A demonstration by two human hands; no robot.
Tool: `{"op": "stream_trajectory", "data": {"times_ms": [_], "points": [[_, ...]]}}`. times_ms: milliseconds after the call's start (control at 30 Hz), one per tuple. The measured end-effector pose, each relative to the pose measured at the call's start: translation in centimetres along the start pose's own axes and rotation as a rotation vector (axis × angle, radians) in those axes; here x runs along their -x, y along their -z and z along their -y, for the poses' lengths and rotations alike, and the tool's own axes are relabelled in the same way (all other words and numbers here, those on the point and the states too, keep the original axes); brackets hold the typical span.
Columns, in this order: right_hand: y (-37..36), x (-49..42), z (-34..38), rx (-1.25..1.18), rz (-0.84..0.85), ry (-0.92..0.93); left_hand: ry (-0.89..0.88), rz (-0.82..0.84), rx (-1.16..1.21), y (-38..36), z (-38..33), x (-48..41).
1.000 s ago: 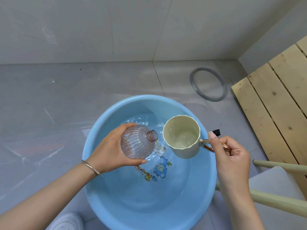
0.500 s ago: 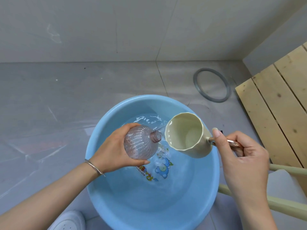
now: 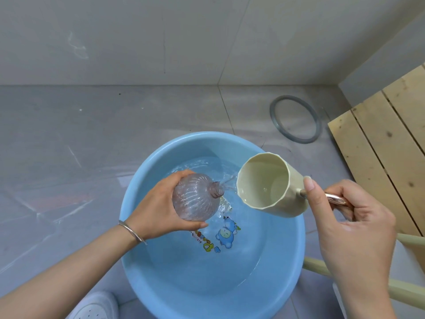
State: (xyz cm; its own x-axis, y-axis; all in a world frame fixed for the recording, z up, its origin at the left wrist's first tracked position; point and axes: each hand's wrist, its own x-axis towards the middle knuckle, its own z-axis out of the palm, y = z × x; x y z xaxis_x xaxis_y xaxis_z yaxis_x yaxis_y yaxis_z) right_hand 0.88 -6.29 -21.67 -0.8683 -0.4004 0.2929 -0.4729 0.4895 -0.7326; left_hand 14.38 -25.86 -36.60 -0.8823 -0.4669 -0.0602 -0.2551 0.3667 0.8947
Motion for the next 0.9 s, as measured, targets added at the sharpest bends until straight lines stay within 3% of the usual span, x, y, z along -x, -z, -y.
{"op": "stream_trajectory", "data": {"times_ms": [900], "points": [[0.8, -0.2, 1.4, 0.186, -0.055, 0.175, 0.003, -0.028, 0.002, -0.2, 0.2, -0.1]]}}
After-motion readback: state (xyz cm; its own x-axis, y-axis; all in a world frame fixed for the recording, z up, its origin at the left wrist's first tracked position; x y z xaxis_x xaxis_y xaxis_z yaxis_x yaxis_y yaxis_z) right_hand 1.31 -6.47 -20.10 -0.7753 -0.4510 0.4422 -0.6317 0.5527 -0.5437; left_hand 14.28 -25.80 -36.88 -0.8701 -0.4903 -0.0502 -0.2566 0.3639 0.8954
